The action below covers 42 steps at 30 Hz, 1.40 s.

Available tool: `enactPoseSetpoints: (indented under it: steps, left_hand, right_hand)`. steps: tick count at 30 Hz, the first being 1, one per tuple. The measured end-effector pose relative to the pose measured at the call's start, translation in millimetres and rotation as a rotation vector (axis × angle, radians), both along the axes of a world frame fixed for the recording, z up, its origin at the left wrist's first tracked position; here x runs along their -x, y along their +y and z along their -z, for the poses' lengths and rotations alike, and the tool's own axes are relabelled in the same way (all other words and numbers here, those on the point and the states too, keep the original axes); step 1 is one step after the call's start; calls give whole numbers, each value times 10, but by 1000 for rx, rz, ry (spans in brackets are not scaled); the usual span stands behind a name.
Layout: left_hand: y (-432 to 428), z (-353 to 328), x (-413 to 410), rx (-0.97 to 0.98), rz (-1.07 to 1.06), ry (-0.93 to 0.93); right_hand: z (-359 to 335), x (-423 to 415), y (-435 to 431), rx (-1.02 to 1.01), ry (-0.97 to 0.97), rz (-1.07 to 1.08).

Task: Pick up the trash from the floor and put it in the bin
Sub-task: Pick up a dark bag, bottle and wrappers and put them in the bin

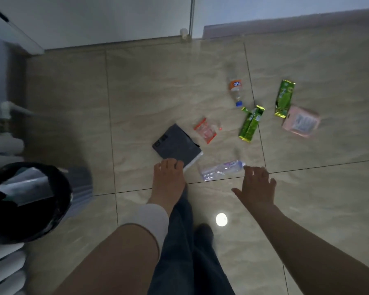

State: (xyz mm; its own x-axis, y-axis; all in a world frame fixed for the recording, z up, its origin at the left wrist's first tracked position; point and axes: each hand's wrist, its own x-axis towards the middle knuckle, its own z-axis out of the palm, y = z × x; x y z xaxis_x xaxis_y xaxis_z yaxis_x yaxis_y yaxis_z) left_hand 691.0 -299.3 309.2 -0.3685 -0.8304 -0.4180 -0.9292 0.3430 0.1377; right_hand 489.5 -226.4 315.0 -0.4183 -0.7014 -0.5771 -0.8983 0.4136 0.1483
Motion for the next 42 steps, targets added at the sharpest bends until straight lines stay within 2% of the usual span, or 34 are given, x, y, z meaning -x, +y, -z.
enactPoseSetpoints:
  steps: [5, 10, 15, 19, 21, 25, 27, 30, 32, 35, 38, 42]
  left_hand:
    - [-346, 745, 125, -130, 61, -42]
    - [-549, 1488, 249, -171, 143, -106]
    - [-634, 2205, 340, -125, 128, -31]
    - [-628, 2936, 276, -136, 94, -43]
    - [-593, 3267, 199, -106, -139, -18]
    - [-570, 3711, 159, -116, -1003, 171]
    - [-610, 3866, 206, -143, -1362, 217]
    - [-661, 4067, 200, -169, -1590, 237]
    - [-676, 4164, 157, -217, -1551, 238]
    - [-753, 4220, 111, -360, -1524, 344]
    - [-812, 3975, 110, -498, -1583, 502]
    - [-816, 3307, 134, -510, -1383, 592]
  right_hand:
    - [716, 135, -245, -61, -42, -24]
    - [1424, 253, -274, -83, -94, 12]
    - [2155, 419, -283, -101, -98, -113]
    - [2819, 503, -322, -88, -145, -220]
    - [3128, 539, -324, -97, -191, -264]
    - [3646, 652, -241, -163, -287, -415]
    - [3785, 700, -222, -189, -296, -504]
    - [3930, 769, -192, -23, -308, -533]
    - [3965, 772, -169, 80, -272, -546]
    - [3930, 783, -181, -31, -313, -434]
    - [3706, 852, -202, -83, -340, -98]
    - [3091, 1015, -325, 18, -339, 321]
